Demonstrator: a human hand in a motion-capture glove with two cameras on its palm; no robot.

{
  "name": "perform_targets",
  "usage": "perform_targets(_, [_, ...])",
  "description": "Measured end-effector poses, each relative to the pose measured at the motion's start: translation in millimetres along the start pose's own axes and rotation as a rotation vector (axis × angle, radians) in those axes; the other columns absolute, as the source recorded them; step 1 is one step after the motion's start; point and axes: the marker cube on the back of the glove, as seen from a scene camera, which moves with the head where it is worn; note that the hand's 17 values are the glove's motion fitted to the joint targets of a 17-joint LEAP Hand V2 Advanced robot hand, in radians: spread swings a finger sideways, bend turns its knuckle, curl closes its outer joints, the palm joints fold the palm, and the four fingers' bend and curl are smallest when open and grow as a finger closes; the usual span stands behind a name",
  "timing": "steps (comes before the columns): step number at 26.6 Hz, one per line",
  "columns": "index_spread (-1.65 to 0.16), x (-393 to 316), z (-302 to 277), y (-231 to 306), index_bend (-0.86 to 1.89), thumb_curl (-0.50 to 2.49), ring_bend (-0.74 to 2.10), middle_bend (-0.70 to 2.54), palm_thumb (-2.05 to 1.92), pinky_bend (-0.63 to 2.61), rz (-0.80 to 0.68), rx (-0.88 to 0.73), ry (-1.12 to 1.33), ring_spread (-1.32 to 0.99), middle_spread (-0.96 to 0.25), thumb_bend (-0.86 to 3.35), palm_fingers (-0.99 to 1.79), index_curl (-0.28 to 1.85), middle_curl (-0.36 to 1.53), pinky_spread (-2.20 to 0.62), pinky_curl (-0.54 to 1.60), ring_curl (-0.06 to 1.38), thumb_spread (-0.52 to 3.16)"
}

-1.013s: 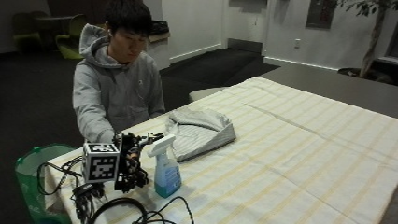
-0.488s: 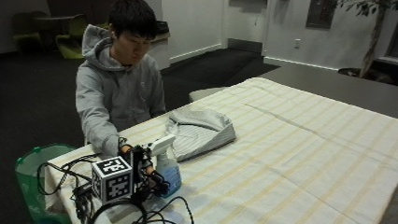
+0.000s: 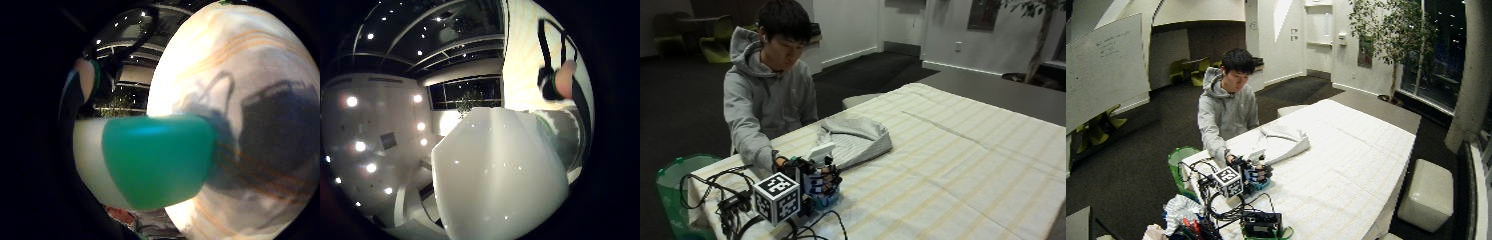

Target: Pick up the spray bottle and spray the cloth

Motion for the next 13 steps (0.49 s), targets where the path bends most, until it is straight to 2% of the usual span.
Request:
perform_targets(2, [-0.27,-3.3,3.2,-3.5,0.37,0.47,0.48,0.42,1.02,0.26,0.001,-0.013,0.013,-0.13,-0.10,0.02,1.11,0.32,0.39,0.01,0.27,0.30,0.67])
perform_targets(7, [-0.22,-13.0,14.9,-8.5,0.41,0.52,0.45,0.44,1.05,0.22,-0.001,-0.006,0.070,-0.16,-0.11,-0.01,1.19,0.39,0.42,-0.05,0.29,0.33,0.55])
perform_targets(10, [-0.20,-24.2,29.5,-6.9,0.44,0.55,0.46,0.49,1.05,0.21,-0.009,-0.014,0.182,-0.16,-0.10,-0.02,1.34,0.42,0.44,-0.12,0.30,0.35,0.43])
perform_targets(13, [-0.18,-37.1,42.3,-2.6,0.47,0.57,0.46,0.51,1.04,0.22,-0.025,-0.031,0.307,-0.16,-0.09,-0.03,1.36,0.44,0.45,-0.15,0.31,0.37,0.33])
